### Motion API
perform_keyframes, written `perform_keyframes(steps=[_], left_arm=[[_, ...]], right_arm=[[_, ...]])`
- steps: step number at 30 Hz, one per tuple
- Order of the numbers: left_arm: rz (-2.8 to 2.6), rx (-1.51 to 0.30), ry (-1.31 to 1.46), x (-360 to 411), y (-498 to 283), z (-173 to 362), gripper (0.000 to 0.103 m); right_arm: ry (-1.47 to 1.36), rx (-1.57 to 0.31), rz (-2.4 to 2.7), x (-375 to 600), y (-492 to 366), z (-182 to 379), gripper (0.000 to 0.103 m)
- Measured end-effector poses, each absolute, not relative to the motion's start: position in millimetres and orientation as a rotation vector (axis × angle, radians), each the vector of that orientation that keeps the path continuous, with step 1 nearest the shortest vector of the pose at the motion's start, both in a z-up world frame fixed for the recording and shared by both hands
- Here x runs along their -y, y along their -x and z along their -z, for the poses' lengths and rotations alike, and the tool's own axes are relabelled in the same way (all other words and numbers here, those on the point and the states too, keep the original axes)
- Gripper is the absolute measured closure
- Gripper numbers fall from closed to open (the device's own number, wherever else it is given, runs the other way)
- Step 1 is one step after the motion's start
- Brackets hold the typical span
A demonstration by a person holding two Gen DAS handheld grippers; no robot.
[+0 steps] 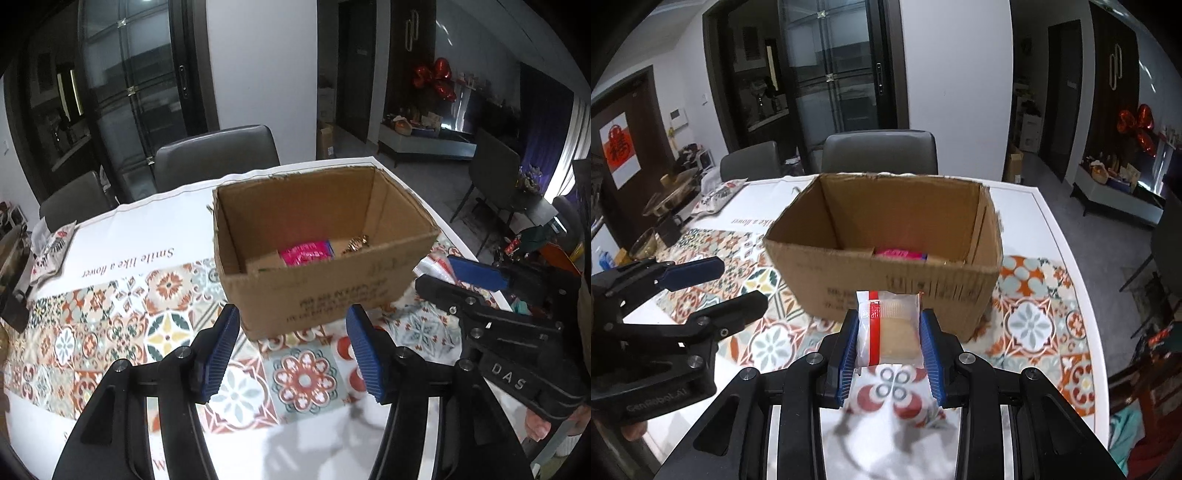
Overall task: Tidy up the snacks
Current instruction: 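Carry the pastry over the cardboard box and open the right tool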
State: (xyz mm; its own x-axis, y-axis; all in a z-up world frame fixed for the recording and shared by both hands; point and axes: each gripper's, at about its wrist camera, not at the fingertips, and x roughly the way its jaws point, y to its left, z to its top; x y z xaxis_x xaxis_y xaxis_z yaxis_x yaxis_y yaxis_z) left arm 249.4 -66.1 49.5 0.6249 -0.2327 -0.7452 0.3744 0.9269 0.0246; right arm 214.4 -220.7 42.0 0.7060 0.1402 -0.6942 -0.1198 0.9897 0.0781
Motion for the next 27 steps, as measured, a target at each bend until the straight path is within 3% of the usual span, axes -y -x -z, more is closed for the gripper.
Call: perform_keyframes(steps=[12, 27], left_arm=[[0.329, -0.876, -0.182, 61.1, -300.0, -63.7, 0.043], [0.24, -0.885, -0.211, 59.3, -338.6, -75.1, 0.032]], right_arm=[[0.025, -0.781, -0.108, 220.8, -264.7, -75.4, 0.069], [0.011, -0.887, -0.074, 225.2, -318.3, -81.4, 0.068]])
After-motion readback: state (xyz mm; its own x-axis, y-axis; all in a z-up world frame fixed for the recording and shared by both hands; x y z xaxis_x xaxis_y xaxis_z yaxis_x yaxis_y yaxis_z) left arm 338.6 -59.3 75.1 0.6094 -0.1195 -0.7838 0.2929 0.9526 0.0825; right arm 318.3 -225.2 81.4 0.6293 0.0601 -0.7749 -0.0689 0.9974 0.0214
